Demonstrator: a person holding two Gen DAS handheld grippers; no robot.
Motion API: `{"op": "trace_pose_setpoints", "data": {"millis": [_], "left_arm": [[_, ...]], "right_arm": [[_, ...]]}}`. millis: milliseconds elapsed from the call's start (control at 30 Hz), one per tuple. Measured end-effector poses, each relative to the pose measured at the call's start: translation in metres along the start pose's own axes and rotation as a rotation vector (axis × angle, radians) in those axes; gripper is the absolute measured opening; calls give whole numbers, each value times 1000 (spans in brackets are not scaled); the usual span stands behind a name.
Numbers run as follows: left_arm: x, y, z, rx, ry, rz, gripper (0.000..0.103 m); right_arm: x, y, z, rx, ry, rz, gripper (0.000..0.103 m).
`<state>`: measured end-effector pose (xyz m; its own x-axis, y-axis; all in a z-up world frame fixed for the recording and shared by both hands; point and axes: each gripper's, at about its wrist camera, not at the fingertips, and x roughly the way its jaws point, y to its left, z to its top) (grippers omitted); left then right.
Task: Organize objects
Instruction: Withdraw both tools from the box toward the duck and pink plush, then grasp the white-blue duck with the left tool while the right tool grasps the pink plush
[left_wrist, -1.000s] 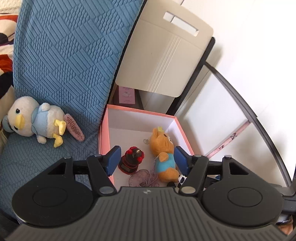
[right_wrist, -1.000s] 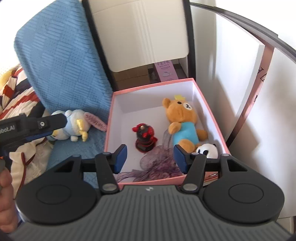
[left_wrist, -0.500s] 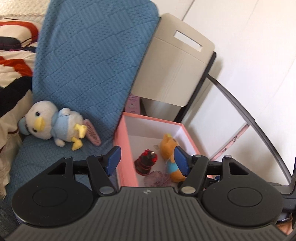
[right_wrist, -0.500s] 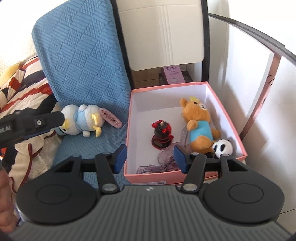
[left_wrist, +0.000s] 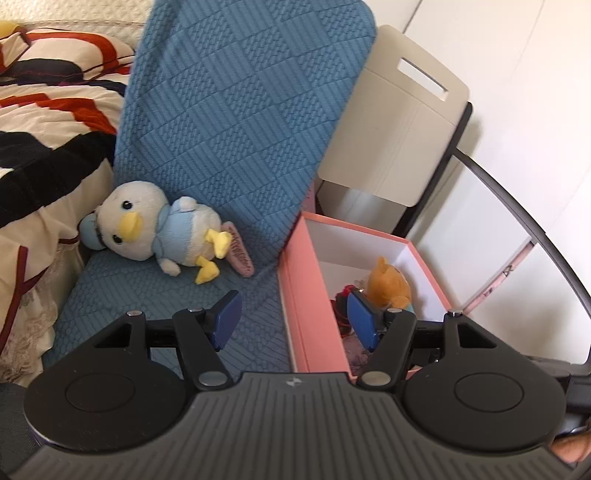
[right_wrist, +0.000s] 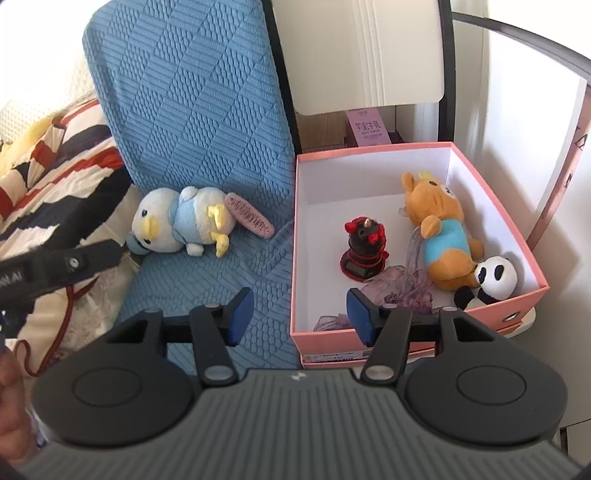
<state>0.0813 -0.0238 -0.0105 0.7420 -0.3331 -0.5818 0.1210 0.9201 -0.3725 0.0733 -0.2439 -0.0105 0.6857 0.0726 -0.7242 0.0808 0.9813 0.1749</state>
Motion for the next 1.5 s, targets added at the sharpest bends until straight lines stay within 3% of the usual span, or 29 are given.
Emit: {"op": "trace_pose_setpoints", "data": {"millis": [200,433,567,633,700,767,1100,1433,1500], "left_arm": [[9,13,-1,-28,0,14,69],[33,46,1,-86,13,86,74],[47,69,5,-125,-5,126,85],[55,79,6,-131,-31,144,89],[68,88,7,-136,-33,155,91],[81,96,8,-134,-30,159,91],[141,142,12,-213,-29,122,91],[195,194,31,-441,11,31,91],[206,202,34,-482,12,35,91]], "right_arm": [[13,10,-8,-38,16,4,58],[33,26,-9,-88,11,14,61],[52,38,-7,-120,6,30,63],[63,44,-5,-136,0,34,70],[74,50,-4,-152,-8,46,87],[86,56,-3,-168,-22,65,88],[151,85,5,-260,-29,68,88],[202,112,26,-287,-75,30,87],[214,116,29,-317,-92,2,80]]}}
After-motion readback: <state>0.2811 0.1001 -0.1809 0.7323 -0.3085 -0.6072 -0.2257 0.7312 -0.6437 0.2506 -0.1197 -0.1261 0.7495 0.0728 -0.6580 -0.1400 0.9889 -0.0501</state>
